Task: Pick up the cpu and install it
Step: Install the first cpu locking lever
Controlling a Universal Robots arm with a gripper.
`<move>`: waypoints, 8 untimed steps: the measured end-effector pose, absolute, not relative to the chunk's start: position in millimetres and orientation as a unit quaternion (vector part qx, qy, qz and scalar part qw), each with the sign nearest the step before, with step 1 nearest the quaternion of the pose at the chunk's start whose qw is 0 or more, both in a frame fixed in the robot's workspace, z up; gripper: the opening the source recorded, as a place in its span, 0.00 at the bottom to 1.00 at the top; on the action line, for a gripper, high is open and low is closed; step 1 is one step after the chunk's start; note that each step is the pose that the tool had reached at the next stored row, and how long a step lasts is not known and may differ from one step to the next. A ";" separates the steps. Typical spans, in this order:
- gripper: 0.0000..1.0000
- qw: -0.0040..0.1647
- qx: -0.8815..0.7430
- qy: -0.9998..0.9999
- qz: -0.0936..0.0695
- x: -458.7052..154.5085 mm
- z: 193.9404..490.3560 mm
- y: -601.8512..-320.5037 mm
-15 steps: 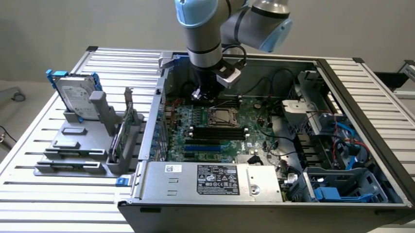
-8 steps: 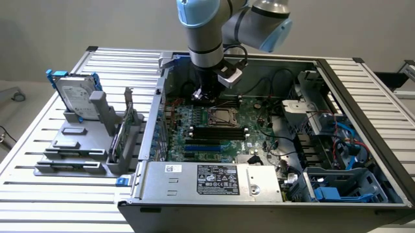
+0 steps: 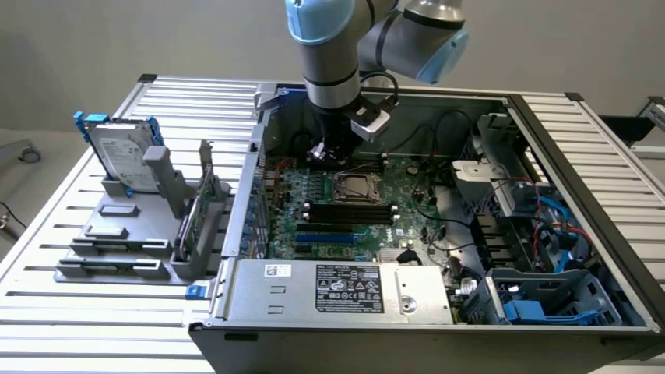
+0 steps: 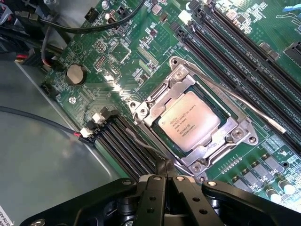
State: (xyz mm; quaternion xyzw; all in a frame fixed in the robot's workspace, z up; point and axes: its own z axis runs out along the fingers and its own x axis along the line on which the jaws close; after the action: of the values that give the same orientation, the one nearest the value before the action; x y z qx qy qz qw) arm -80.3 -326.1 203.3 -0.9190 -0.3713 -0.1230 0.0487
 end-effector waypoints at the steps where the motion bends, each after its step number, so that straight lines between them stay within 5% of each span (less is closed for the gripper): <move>1: 0.11 0.049 -0.919 -0.371 -0.123 -80.0 203.3 -326.2; 8: 0.11 0.049 -0.919 -0.371 -0.123 -77.9 202.3 -326.3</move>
State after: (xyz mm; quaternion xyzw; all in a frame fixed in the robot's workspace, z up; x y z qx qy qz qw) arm -77.9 -326.3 202.3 -0.9190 -0.3714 -0.1230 0.0487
